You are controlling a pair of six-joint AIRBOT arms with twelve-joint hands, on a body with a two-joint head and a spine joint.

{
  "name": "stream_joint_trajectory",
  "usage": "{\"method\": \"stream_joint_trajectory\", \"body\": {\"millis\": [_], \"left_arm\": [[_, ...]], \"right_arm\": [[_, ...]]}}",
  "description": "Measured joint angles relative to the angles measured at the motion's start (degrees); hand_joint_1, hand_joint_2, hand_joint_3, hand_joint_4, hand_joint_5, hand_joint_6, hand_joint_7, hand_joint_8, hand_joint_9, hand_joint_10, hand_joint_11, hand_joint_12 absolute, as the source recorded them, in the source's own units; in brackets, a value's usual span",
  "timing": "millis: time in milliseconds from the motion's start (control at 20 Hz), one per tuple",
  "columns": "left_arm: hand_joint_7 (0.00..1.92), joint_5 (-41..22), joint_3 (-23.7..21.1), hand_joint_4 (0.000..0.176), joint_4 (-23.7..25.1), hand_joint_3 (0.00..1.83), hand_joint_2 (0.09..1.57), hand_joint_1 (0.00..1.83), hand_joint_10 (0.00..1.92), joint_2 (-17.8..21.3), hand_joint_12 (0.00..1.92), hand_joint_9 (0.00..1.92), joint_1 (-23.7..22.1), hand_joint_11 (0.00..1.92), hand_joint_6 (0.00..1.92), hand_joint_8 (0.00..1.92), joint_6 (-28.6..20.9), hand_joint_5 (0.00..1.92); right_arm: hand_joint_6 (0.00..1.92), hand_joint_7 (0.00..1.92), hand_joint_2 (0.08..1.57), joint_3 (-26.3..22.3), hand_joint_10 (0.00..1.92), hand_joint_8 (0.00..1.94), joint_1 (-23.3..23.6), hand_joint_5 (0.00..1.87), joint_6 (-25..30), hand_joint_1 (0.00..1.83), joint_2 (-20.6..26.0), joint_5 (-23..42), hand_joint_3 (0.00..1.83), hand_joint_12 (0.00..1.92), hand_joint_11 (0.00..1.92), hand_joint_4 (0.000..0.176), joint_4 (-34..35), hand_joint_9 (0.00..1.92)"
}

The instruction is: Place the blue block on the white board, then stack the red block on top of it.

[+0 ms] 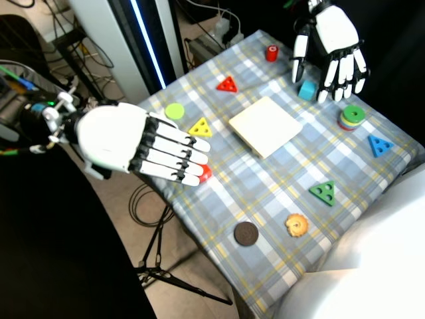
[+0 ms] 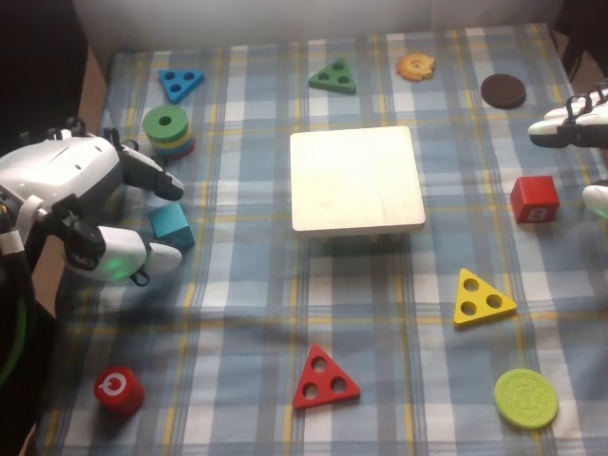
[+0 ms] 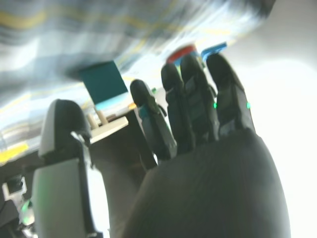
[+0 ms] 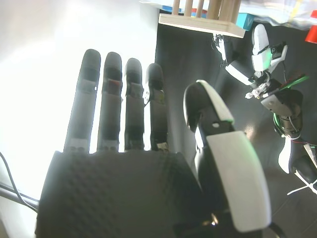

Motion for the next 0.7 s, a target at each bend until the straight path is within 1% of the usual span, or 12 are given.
{"method": "stream_joint_trajectory", "body": {"millis": [50,100,150,200,250,350,400,500,550,600,650,700], "left_arm": [[0.54,0.0,0.0,0.124,-0.3,0.00,0.95,0.87,0.00,0.0,0.62,0.45,0.0,0.00,0.00,0.00,0.3,0.79],[0.54,0.0,0.0,0.124,-0.6,0.00,0.95,0.87,0.01,0.0,0.66,0.46,0.0,0.00,0.00,0.00,0.4,0.80],[0.54,0.0,0.0,0.121,-1.0,0.00,0.95,0.87,0.01,0.0,0.67,0.46,0.0,0.00,0.00,0.00,0.5,0.80],[0.55,0.0,0.1,0.126,-0.9,0.00,0.95,0.87,0.01,0.0,0.69,0.46,0.0,0.00,0.00,0.00,0.5,0.80],[0.55,0.0,0.2,0.132,-1.3,0.00,0.96,0.84,0.00,-0.1,0.67,0.47,0.0,0.00,0.00,0.00,0.5,0.80],[0.57,0.0,0.5,0.136,-1.7,0.00,0.96,0.84,0.01,-0.1,0.65,0.48,0.0,0.00,0.00,0.01,0.6,0.80],[0.59,-0.2,0.5,0.138,-1.7,0.00,0.96,0.84,0.01,-0.2,0.68,0.49,0.0,0.00,0.00,0.01,0.6,0.81],[0.57,-0.2,1.0,0.132,-2.3,0.00,0.97,0.86,0.00,-1.1,0.73,0.48,-0.1,0.00,0.01,0.00,0.6,0.84],[0.56,-0.1,1.2,0.135,-2.4,0.00,0.97,0.87,0.00,-1.6,0.73,0.47,-0.2,0.00,0.01,0.00,0.6,0.86],[0.57,-0.2,1.2,0.130,-2.9,0.00,0.98,0.87,0.00,-1.7,0.74,0.48,-0.3,0.00,0.01,0.00,0.6,0.88],[0.58,-0.3,1.2,0.129,-2.9,0.00,0.98,0.87,0.00,-1.8,0.77,0.48,-0.4,0.00,0.01,0.00,0.6,0.88],[0.58,-0.7,1.3,0.132,-2.9,0.00,0.98,0.88,0.00,-2.1,0.75,0.48,-0.5,0.00,0.00,0.00,0.7,0.89]], "right_arm": [[0.00,0.54,1.42,0.0,0.00,0.00,0.0,0.51,0.0,0.51,0.0,0.0,0.00,0.16,0.41,0.000,0.0,0.51],[0.00,0.54,1.42,0.0,0.00,0.00,0.0,0.51,0.0,0.51,0.0,0.0,0.00,0.17,0.42,0.000,0.0,0.52],[0.00,0.54,1.42,0.0,0.01,0.00,0.0,0.51,0.1,0.51,0.0,0.0,0.00,0.17,0.43,0.000,0.0,0.52],[0.00,0.55,1.41,0.0,0.01,0.00,0.0,0.52,0.1,0.51,0.0,0.0,0.00,0.17,0.44,0.000,0.0,0.53],[0.00,0.55,1.41,0.0,0.01,0.00,0.0,0.52,0.2,0.51,0.0,0.0,0.00,0.17,0.44,0.000,0.0,0.53],[0.00,0.55,1.41,0.0,0.01,0.01,0.0,0.52,0.3,0.50,0.0,0.0,0.00,0.17,0.45,0.000,0.0,0.53],[0.00,0.55,1.41,0.0,0.01,0.01,0.0,0.52,0.3,0.51,0.0,-0.1,0.00,0.17,0.45,0.000,0.0,0.54],[0.00,0.55,1.42,0.0,0.01,0.00,0.0,0.52,0.3,0.51,0.0,-0.1,0.00,0.17,0.45,0.000,0.0,0.54],[0.00,0.55,1.41,0.0,0.01,0.00,0.0,0.52,0.3,0.50,0.0,-0.2,0.00,0.17,0.44,0.000,0.0,0.54],[0.00,0.55,1.41,0.0,0.01,0.00,-0.1,0.52,0.3,0.49,0.0,-0.1,0.00,0.17,0.45,0.000,0.1,0.54],[0.00,0.56,1.42,0.0,0.01,0.00,-0.1,0.52,0.3,0.48,0.0,-0.2,0.00,0.17,0.45,0.000,0.2,0.54],[0.00,0.55,1.42,0.0,0.01,0.00,-0.1,0.52,0.3,0.48,0.0,-0.1,0.00,0.17,0.45,0.000,0.2,0.54]]}}
